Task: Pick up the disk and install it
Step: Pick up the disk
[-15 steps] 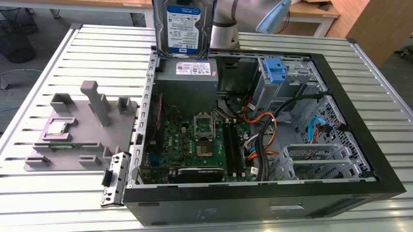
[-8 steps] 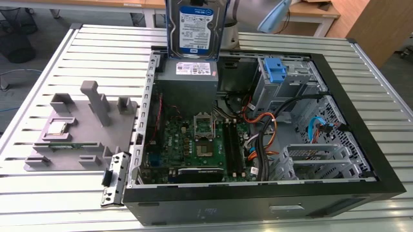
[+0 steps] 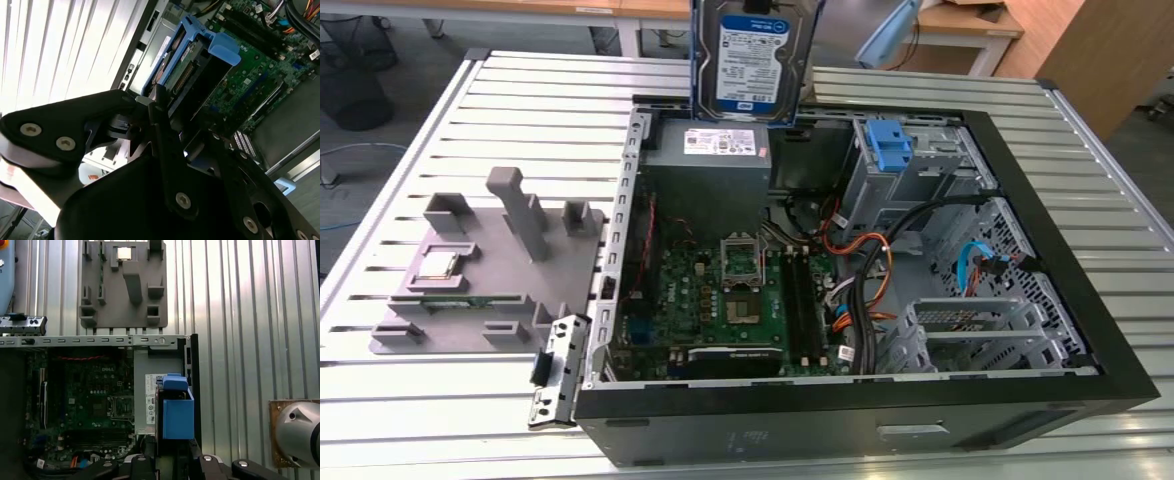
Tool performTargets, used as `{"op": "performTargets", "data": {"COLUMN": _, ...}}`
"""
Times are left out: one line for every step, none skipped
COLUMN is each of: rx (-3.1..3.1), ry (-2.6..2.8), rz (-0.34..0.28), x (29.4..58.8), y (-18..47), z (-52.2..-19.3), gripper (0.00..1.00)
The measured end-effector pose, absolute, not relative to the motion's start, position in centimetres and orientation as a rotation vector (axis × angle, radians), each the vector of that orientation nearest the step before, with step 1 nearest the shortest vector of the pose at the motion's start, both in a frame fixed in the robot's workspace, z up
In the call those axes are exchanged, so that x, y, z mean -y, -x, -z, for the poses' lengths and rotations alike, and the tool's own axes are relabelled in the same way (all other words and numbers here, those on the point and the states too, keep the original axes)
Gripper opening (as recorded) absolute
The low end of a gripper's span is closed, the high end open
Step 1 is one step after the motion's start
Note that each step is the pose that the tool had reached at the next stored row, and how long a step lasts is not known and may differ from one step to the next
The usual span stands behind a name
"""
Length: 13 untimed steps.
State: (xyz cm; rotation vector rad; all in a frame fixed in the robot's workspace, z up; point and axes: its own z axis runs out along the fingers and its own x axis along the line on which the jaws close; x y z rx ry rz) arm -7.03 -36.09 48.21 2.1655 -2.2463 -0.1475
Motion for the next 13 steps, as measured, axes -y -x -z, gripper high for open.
{"op": "performTargets", "data": {"rx": 2.246, "ry": -2.166, "rz": 0.148, "x": 36.1, "y": 6.7, "z": -48.2, "gripper": 0.35}}
{"op": "performTargets", "data": {"rx": 2.246, "ry": -2.166, "rz": 0.148, "x": 36.1, "y": 6.5, "z": -48.2, "gripper": 0.35}}
{"op": "performTargets", "data": {"rx": 2.246, "ry": -2.166, "rz": 0.148, "x": 36.1, "y": 6.2, "z": -48.2, "gripper": 0.35}}
{"op": "performTargets", "data": {"rx": 2.246, "ry": -2.166, "rz": 0.148, "x": 36.1, "y": 5.9, "z": -48.2, "gripper": 0.35}}
{"op": "performTargets", "data": {"rx": 2.246, "ry": -2.166, "rz": 0.148, "x": 36.1, "y": 5.6, "z": -48.2, "gripper": 0.35}}
{"op": "performTargets", "data": {"rx": 2.246, "ry": -2.166, "rz": 0.148, "x": 36.1, "y": 5.2, "z": -48.2, "gripper": 0.35}}
{"op": "performTargets", "data": {"rx": 2.246, "ry": -2.166, "rz": 0.148, "x": 36.1, "y": 4.9, "z": -48.2, "gripper": 0.35}}
{"op": "performTargets", "data": {"rx": 2.246, "ry": -2.166, "rz": 0.148, "x": 36.1, "y": 4.6, "z": -48.2, "gripper": 0.35}}
{"op": "performTargets", "data": {"rx": 2.246, "ry": -2.165, "rz": 0.147, "x": 36.1, "y": 4.3, "z": -48.2, "gripper": 0.35}}
{"op": "performTargets", "data": {"rx": 2.246, "ry": -2.166, "rz": 0.148, "x": 36.1, "y": 3.9, "z": -48.2, "gripper": 0.35}}
{"op": "performTargets", "data": {"rx": 2.246, "ry": -2.166, "rz": 0.148, "x": 36.1, "y": 3.6, "z": -48.2, "gripper": 0.35}}
{"op": "performTargets", "data": {"rx": 2.246, "ry": -2.166, "rz": 0.148, "x": 36.1, "y": 3.3, "z": -48.2, "gripper": 0.35}}
{"op": "performTargets", "data": {"rx": 2.246, "ry": -2.166, "rz": 0.148, "x": 36.1, "y": 3.0, "z": -48.2, "gripper": 0.35}}
